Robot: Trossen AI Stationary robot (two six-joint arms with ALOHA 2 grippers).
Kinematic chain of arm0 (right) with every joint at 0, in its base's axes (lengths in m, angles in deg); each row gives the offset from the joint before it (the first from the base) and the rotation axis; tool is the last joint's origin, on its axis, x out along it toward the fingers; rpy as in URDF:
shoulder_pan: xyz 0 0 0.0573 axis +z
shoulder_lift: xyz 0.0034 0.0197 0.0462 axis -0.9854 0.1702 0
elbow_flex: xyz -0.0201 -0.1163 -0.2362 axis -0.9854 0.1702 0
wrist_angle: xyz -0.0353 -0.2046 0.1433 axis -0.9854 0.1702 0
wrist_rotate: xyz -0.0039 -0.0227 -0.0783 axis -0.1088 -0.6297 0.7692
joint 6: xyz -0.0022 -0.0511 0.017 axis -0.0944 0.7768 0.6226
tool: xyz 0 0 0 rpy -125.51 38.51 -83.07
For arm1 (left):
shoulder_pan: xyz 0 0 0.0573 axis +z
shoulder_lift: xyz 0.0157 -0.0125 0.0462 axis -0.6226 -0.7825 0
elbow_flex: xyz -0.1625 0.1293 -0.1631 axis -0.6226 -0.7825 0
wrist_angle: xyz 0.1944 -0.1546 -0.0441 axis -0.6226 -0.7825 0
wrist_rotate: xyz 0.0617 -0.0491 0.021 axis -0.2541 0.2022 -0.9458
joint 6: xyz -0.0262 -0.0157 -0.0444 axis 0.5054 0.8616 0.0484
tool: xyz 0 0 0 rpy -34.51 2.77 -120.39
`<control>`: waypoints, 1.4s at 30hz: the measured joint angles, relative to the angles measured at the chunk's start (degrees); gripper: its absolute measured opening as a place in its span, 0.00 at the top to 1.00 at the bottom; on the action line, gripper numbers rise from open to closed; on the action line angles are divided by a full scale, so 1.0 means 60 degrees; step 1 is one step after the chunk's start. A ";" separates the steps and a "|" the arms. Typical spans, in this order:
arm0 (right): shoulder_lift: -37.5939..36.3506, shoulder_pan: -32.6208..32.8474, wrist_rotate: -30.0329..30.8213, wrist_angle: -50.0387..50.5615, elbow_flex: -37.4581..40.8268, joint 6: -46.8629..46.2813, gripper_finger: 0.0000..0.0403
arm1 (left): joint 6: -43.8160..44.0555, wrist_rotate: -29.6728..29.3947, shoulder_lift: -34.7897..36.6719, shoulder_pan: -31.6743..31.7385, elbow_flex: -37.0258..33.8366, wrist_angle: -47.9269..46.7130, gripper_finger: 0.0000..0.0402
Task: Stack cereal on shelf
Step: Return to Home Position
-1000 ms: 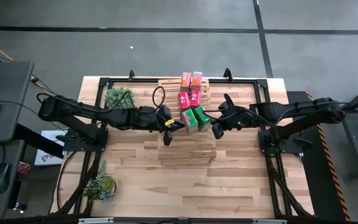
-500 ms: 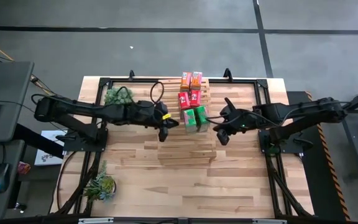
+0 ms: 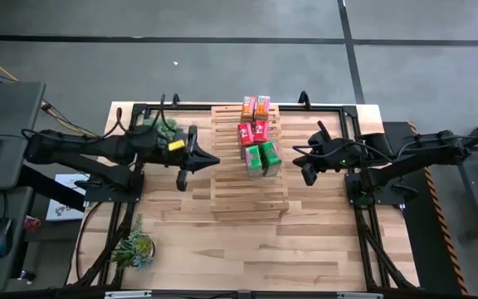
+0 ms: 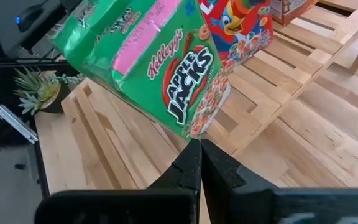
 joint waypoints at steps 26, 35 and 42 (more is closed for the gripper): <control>0.0003 0.0000 -0.0139 -0.0031 0.0000 -0.0284 1.00 | 0.1211 0.2323 0.0529 0.1831 -0.2944 0.5625 1.00; 0.0003 0.0000 -0.0137 -0.0029 0.0000 -0.0283 1.00 | 0.0690 0.2219 0.1645 0.1831 -0.2931 0.4786 1.00; 0.0003 0.0000 -0.0135 -0.0027 0.0000 -0.0280 1.00 | 0.0312 0.2176 0.2357 0.1834 -0.3131 0.4338 1.00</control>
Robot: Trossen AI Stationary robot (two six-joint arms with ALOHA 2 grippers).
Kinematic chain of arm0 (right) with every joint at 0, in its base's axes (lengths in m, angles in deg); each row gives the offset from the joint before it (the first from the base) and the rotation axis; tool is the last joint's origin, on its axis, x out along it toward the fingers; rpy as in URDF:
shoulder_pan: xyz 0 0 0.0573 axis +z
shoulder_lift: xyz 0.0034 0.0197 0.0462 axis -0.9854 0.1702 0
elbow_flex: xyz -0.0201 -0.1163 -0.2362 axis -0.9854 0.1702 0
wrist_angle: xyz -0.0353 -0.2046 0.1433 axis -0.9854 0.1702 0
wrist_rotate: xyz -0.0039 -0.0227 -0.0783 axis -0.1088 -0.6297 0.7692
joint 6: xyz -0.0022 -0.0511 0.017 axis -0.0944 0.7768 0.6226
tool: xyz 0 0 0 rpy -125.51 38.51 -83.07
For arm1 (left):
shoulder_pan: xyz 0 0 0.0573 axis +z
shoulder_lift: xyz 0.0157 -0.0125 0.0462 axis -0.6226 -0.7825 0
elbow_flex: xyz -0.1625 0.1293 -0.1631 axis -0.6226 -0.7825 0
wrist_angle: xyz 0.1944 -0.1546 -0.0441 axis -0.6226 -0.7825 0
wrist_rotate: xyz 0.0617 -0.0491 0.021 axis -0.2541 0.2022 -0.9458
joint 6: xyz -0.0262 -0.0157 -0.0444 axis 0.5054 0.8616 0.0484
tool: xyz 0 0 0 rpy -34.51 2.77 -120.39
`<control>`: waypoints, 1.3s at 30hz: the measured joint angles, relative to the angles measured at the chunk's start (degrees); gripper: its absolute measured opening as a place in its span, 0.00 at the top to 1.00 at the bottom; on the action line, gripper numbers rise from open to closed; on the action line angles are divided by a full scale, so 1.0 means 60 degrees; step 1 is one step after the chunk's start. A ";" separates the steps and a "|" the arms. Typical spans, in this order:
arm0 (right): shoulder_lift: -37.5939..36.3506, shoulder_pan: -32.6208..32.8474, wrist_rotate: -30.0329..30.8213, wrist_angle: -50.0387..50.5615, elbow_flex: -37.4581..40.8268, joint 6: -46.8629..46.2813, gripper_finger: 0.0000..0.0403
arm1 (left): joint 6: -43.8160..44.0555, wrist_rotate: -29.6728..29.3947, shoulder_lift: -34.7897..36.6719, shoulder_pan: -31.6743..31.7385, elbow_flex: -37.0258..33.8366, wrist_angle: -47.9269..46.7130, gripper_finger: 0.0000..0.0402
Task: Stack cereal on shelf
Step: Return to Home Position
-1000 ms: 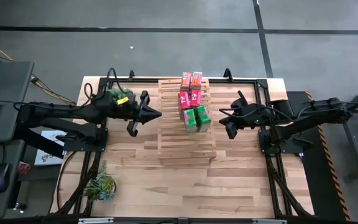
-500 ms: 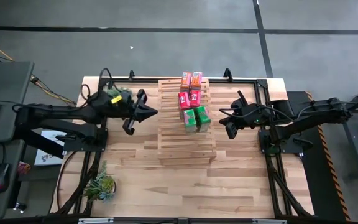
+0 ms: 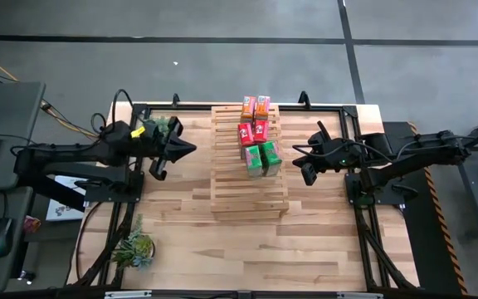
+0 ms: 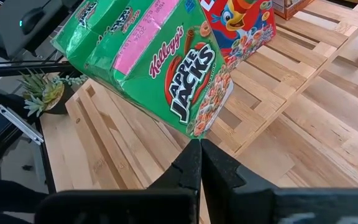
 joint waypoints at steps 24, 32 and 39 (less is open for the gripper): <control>0.0000 0.0000 0.0000 0.0000 0.0000 0.0000 1.00 | 0.1426 -0.1434 0.3431 0.0000 -0.4897 0.3442 1.00; 0.0003 0.0000 0.0004 0.0000 0.0000 -0.0001 1.00 | 0.1670 -0.1442 0.3851 -0.0003 -0.5446 0.3810 1.00; 0.0004 0.0002 0.0004 0.0000 0.0000 -0.0004 1.00 | 0.1670 -0.1238 0.3854 0.0000 -0.5439 0.3789 1.00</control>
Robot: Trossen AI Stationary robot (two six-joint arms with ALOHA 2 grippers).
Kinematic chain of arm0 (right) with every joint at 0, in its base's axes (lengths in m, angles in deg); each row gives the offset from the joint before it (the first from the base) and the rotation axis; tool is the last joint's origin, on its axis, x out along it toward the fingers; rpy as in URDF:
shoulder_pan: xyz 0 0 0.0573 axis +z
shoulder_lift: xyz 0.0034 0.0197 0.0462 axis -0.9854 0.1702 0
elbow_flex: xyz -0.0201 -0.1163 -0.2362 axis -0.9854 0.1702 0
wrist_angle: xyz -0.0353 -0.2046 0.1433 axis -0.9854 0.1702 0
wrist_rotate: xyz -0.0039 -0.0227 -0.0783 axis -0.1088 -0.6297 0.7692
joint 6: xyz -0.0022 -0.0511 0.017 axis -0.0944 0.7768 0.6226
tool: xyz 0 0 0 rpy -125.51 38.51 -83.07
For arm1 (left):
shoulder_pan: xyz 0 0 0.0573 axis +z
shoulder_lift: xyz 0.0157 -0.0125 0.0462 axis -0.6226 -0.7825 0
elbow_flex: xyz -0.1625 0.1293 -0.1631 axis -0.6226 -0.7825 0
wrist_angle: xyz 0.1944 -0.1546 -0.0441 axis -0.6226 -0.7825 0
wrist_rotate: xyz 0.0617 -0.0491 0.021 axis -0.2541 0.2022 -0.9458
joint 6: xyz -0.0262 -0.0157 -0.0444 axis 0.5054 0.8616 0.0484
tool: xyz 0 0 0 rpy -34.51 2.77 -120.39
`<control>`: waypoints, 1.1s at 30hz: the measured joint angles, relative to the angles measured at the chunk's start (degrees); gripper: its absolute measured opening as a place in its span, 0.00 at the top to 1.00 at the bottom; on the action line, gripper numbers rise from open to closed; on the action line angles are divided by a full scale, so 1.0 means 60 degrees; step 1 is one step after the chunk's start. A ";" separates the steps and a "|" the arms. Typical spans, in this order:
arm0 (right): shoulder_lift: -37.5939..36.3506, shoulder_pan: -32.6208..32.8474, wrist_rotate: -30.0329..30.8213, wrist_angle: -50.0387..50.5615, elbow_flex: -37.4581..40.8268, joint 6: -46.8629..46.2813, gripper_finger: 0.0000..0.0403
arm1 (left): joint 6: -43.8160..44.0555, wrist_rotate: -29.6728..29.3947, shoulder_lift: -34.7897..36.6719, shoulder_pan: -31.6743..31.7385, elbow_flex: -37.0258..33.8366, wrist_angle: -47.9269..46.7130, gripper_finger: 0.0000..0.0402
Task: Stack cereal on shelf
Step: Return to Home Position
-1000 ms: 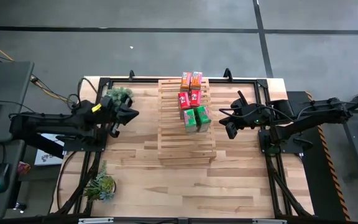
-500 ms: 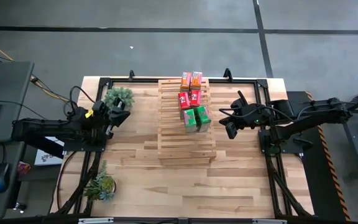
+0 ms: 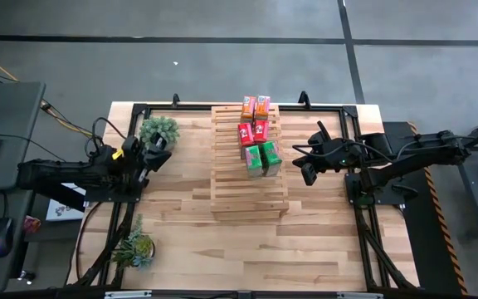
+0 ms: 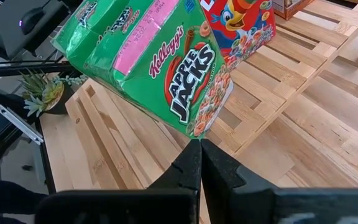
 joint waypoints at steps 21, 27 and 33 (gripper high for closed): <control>0.0000 -0.0002 -0.0389 0.0004 0.0000 0.0001 1.00 | -0.0569 0.0832 0.0000 -0.0015 0.0007 -0.2224 1.00; 0.0000 -0.0002 -0.0470 0.0004 0.0000 0.0002 1.00 | -0.0587 0.0808 -0.0004 -0.0051 0.0007 -0.3199 1.00; 0.0000 0.0001 -0.0586 0.0004 0.0000 0.0000 1.00 | -0.0777 0.0497 -0.0003 -0.0079 0.0007 -0.4029 1.00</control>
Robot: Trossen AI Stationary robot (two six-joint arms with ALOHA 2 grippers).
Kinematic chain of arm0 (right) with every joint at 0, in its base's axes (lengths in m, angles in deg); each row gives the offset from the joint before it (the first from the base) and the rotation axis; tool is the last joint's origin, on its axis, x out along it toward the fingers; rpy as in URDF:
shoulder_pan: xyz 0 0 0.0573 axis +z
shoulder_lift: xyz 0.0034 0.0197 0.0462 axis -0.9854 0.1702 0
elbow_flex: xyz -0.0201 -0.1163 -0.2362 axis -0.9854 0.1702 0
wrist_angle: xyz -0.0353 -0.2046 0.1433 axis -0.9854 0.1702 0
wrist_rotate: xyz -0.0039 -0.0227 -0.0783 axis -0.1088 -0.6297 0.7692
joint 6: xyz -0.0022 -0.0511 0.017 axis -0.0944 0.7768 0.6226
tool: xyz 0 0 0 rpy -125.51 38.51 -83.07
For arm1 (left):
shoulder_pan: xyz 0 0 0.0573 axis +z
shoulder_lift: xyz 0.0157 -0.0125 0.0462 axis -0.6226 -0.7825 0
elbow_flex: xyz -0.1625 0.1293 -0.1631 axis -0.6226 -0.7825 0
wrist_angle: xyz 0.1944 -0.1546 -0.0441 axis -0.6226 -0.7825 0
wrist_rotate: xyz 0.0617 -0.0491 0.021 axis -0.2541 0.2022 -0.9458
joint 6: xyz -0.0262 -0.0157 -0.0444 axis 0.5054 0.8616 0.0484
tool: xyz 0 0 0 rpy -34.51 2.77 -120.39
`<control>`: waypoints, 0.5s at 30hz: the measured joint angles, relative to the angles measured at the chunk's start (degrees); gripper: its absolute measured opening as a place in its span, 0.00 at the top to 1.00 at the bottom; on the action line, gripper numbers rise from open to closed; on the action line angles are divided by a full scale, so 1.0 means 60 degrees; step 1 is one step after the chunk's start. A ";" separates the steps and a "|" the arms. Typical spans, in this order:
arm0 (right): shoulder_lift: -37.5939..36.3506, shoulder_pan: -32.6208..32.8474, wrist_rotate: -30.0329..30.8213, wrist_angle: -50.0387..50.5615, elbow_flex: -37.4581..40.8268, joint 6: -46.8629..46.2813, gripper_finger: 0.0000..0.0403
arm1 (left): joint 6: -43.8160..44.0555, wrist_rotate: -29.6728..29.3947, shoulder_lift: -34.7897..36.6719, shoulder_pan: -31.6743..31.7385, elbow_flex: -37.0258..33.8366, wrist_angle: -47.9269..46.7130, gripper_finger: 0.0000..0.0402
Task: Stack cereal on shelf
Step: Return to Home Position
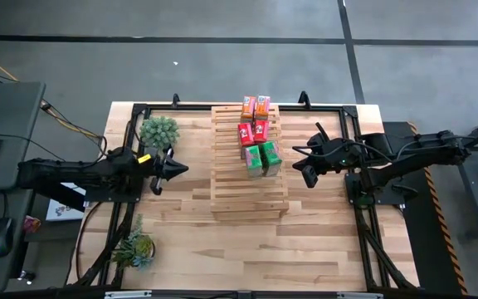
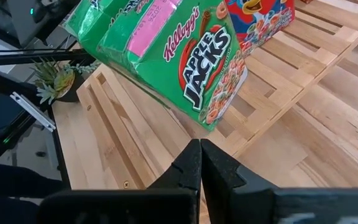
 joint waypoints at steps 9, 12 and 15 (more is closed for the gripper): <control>0.0000 0.0000 -0.0055 0.0000 0.0000 0.0042 1.00 | 0.0592 -0.1091 -0.0005 0.0009 0.0000 -0.1798 1.00; 0.0000 0.0000 -0.0055 0.0002 0.0000 0.0074 1.00 | 0.0610 -0.1085 -0.0001 -0.0040 0.0000 -0.2045 1.00; 0.0000 -0.0002 -0.0055 0.0002 0.0000 0.0244 1.00 | 0.0147 -0.0737 -0.0002 -0.0106 0.0000 -0.1634 1.00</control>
